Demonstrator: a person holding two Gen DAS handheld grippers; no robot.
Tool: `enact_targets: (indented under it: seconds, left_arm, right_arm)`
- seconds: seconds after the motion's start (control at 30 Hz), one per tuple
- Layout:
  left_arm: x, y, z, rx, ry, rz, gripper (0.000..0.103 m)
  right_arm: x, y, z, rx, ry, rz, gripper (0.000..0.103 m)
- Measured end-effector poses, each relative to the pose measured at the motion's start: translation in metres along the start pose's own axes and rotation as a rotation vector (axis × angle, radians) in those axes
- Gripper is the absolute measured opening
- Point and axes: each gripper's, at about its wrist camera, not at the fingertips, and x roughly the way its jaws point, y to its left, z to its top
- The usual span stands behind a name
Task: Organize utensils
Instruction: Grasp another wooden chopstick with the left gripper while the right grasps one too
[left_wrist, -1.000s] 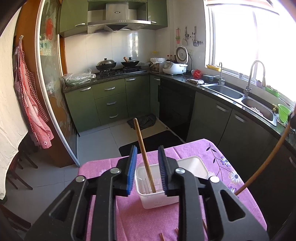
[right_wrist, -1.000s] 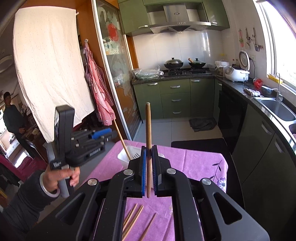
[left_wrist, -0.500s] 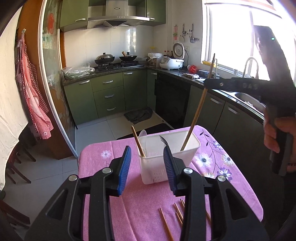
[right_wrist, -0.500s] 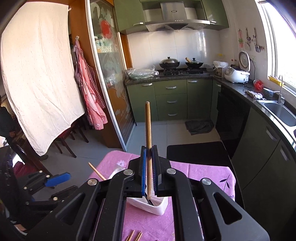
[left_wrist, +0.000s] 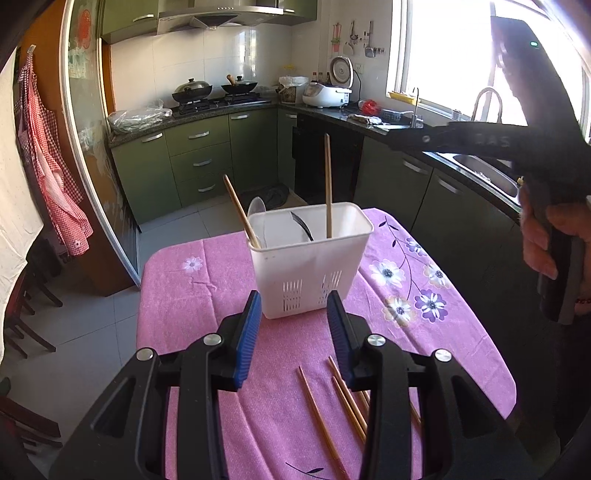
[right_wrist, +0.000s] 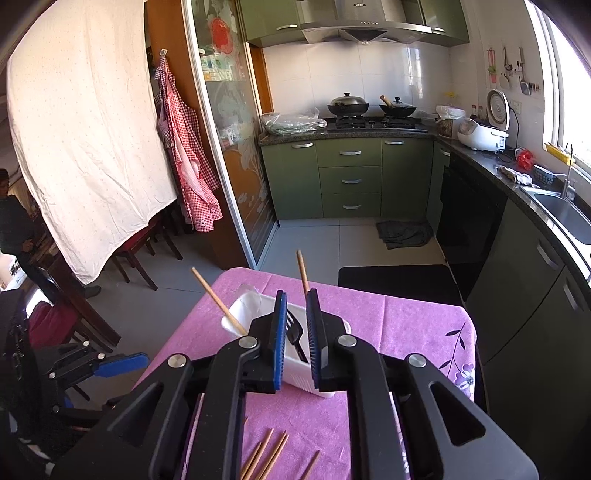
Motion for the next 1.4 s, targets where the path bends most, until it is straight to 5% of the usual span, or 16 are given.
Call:
enact_targets:
  seconds: [0.13, 0.4, 0.63, 1.1, 1.4]
  left_arm:
    - [0.016, -0.002, -0.02, 0.001, 0.084, 0.021, 0.039]
    - [0.079, -0.01, -0.069, -0.068, 0.339, -0.028, 0.039]
    - [0.126, -0.019, -0.101, -0.127, 0.526, -0.032, 0.032]
    - [0.146, -0.024, -0.106, -0.125, 0.564, 0.036, 0.008]
    - [0.131, -0.019, -0.098, -0.128, 0.52, 0.007, 0.006]
  right_arm:
    - [-0.013, -0.007, -0.048, 0.008, 0.087, -0.011, 0.016]
    - [0.026, -0.039, -0.173, 0.07, 0.36, -0.025, 0.017]
    - [0.033, -0.048, -0.205, 0.103, 0.414, -0.014, 0.017]
    - [0.039, -0.045, -0.206, 0.092, 0.439, 0.002, 0.016]
    - [0.044, -0.04, -0.208, 0.082, 0.461, 0.01, 0.017]
